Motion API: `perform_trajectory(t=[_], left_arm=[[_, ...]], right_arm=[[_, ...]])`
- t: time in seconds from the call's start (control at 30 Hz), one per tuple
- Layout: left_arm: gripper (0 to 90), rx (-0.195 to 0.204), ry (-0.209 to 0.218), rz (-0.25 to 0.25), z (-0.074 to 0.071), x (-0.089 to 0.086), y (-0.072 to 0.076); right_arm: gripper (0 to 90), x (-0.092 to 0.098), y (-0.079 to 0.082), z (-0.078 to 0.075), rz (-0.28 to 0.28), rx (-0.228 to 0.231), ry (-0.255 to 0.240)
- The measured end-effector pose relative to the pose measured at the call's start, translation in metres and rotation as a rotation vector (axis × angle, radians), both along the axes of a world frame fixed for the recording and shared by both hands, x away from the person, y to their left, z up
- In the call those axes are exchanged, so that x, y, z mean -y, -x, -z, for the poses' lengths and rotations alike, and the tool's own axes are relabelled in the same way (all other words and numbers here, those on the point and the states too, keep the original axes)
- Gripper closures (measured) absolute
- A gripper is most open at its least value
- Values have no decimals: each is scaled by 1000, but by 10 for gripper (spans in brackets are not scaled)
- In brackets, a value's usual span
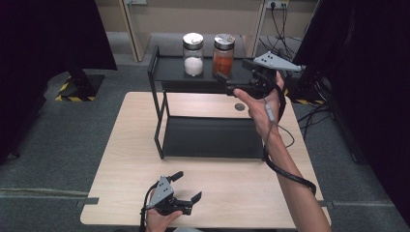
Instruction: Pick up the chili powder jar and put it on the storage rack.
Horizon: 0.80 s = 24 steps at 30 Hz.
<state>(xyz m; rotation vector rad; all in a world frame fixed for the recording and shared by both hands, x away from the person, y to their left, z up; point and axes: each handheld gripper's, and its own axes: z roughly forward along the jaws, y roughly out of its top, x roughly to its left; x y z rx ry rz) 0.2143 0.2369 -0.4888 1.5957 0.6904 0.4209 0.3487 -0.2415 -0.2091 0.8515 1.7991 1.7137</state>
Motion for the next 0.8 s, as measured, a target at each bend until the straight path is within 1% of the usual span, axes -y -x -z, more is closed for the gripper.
perform_trajectory(t=[0.17,0.37,0.53,0.6,0.67,0.8], left_arm=[[3,0,0,0,0,0,0],[3,1,-1,-1,0,0,0],[3,0,0,-2,0,0,0],[3,0,-1,-2,0,0,0],[3,0,-2,-2,0,0,0],[3,0,-3,-3,0,1,1]], right_arm=[[3,3,10,15,-49,7,2],[3,5,16,31,-85,2,-4],[3,7,23,42,-92,17,-5],[3,9,25,46,-101,15,-10],[3,10,28,52,-111,12,-23],[3,12,33,64,-126,21,-26]])
